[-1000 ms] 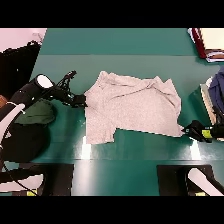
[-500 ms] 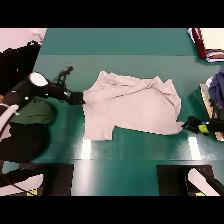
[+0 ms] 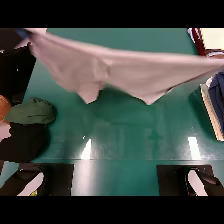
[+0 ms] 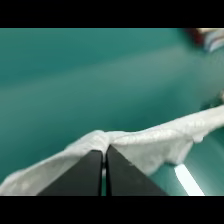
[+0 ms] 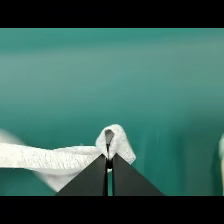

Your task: Fold the shirts.

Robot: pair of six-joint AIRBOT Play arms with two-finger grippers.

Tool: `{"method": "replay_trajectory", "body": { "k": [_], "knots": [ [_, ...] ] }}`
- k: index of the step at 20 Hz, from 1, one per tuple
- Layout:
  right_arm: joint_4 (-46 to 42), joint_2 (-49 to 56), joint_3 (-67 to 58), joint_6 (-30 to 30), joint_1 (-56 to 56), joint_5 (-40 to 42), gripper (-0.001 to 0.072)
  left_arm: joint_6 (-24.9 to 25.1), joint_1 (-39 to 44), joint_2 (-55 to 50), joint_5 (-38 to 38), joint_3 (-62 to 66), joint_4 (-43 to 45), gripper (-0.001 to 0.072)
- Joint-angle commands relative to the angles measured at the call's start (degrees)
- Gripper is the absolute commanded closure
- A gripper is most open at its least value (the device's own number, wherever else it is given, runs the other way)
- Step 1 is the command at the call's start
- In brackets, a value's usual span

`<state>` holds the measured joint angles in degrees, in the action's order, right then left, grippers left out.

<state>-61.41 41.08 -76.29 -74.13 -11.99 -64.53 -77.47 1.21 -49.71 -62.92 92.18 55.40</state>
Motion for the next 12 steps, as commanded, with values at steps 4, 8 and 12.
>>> {"method": "replay_trajectory", "body": {
  "k": [4,8,12],
  "knots": [
    [-7.3,-3.6,-25.1,-1.1,0.6,-2.2,0.0693,-3.9,-0.4,2.8,-0.7,29.1,0.1,0.0685],
    [-9.2,0.5,-35.3,-2.6,0.6,-11.5,0.0694,-6.3,-0.4,2.9,-1.3,31.3,-0.3,0.0685],
    [-9.2,11.6,-42.4,-3.1,0.6,-24.9,0.0693,-6.6,-0.4,1.2,-2.5,20.2,0.1,0.0685]
  ]
}}
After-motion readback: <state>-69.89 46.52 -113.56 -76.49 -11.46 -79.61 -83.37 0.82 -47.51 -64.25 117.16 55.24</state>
